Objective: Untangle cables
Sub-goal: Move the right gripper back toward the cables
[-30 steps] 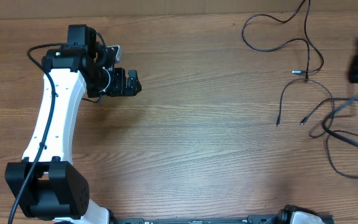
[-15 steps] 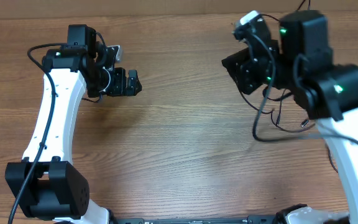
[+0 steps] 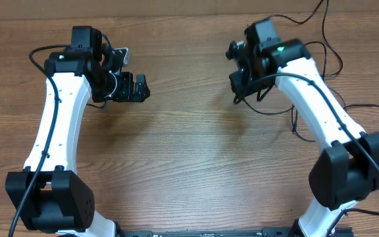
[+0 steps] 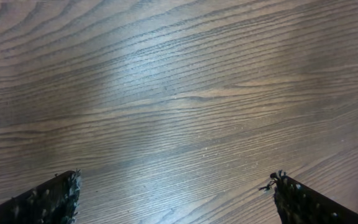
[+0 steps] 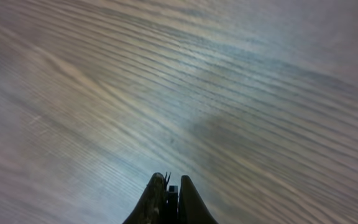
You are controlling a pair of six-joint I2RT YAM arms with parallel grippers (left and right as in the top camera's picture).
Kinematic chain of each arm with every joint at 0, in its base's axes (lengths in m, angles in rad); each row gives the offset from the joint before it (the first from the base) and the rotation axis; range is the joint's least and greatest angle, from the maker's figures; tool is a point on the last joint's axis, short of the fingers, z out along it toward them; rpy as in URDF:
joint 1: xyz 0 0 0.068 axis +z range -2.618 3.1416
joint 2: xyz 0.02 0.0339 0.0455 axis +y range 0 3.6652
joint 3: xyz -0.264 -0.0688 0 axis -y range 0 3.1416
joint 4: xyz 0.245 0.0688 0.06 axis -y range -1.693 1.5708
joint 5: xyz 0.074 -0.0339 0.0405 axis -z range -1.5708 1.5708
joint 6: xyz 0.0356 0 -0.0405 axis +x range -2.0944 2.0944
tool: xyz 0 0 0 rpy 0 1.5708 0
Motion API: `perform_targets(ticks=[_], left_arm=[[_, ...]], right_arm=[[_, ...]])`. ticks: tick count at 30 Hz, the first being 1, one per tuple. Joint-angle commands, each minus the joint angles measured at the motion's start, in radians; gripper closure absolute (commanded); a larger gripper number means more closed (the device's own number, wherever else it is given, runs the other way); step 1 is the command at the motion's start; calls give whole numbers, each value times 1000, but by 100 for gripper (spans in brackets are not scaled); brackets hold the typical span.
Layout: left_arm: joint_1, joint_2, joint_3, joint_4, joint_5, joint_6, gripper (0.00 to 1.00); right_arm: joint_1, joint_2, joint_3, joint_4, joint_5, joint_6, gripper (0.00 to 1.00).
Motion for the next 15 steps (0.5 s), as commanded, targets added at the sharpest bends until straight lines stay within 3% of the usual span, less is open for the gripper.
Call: perform_targets(ticks=[1, 7, 9, 10, 12, 13, 15], left_arm=[[-4, -11, 3, 4, 14, 32, 0], [-4, -11, 3, 4, 14, 38, 0], [-4, -11, 3, 4, 14, 37, 0], [-4, -11, 3, 4, 15, 37, 0], [-4, -11, 3, 3, 15, 37, 0], [-4, -11, 3, 3, 15, 37, 0], [-4, -11, 3, 3, 15, 37, 0]], right_arm=[[-12, 17, -129, 93, 0, 57, 96], [-47, 17, -352, 263, 0, 106, 96], [-55, 17, -354, 258, 0, 106, 90], [-61, 7, -343, 253, -1, 106, 65], [-69, -23, -305, 245, -12, 106, 6], [-75, -50, -273, 242, -11, 106, 0], [-85, -92, -221, 242, -11, 106, 0]])
